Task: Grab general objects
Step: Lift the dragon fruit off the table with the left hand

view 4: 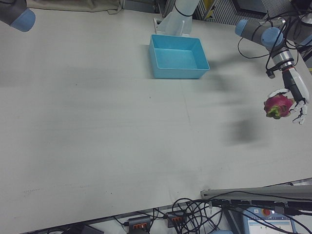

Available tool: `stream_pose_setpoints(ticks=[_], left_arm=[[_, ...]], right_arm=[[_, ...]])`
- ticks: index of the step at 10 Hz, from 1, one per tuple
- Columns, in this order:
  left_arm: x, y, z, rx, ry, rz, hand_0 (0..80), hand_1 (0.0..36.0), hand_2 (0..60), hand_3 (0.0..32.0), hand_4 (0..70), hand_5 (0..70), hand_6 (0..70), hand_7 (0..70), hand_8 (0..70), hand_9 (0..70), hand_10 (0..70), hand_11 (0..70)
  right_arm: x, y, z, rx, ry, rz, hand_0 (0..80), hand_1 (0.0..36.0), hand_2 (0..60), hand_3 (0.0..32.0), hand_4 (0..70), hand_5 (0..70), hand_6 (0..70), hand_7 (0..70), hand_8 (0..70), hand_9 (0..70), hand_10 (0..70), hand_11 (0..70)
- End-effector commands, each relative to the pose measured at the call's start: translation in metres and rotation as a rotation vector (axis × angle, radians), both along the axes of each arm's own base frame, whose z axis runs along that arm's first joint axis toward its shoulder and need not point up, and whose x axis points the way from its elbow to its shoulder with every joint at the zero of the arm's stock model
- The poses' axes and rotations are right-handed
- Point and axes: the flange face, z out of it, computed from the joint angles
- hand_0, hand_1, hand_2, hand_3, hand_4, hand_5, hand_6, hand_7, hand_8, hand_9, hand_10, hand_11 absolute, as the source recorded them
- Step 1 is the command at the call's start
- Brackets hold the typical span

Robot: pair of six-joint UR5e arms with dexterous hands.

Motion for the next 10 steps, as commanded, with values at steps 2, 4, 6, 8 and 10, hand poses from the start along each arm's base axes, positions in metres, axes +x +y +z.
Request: stream_pose_setpoints(ticks=[2,4,6,8,10], left_arm=[[0.017,0.037,-0.035,0.069,0.295,0.062,45.3,4.9,11.2,0.0,61.8,54.5,18.4,33.0,16.1,14.7,14.6,20.3],[0.045,0.044,-0.045,0.138,0.437,0.144,44.6,4.3,8.0,0.0,50.7,52.3,15.9,29.1,14.0,12.7,14.8,20.8],[0.068,0.041,-0.051,0.189,0.551,0.253,46.2,5.7,5.9,0.0,45.1,54.4,16.0,28.9,12.8,15.7,17.6,25.4],[0.087,0.044,-0.059,0.233,0.628,0.322,46.7,4.1,0.0,0.0,36.6,57.3,17.2,30.8,13.3,18.0,20.0,29.1],[0.105,0.047,-0.068,0.299,0.731,0.386,47.3,3.9,0.0,0.0,37.6,59.5,18.2,32.0,14.1,18.4,18.4,26.8]], right_arm=[[0.0,0.0,0.0,0.0,0.0,0.0,0.0,0.0,0.0,0.0,0.0,0.0,0.0,0.0,0.0,0.0,0.0,0.0],[0.0,0.0,0.0,0.0,0.0,0.0,0.0,0.0,0.0,0.0,0.0,0.0,0.0,0.0,0.0,0.0,0.0,0.0],[0.0,0.0,0.0,0.0,0.0,0.0,0.0,0.0,0.0,0.0,0.0,0.0,0.0,0.0,0.0,0.0,0.0,0.0],[0.0,0.0,0.0,0.0,0.0,0.0,0.0,0.0,0.0,0.0,0.0,0.0,0.0,0.0,0.0,0.0,0.0,0.0],[0.0,0.0,0.0,0.0,0.0,0.001,0.0,0.0,0.0,0.0,0.0,0.0,0.0,0.0,0.0,0.0,0.0,0.0]])
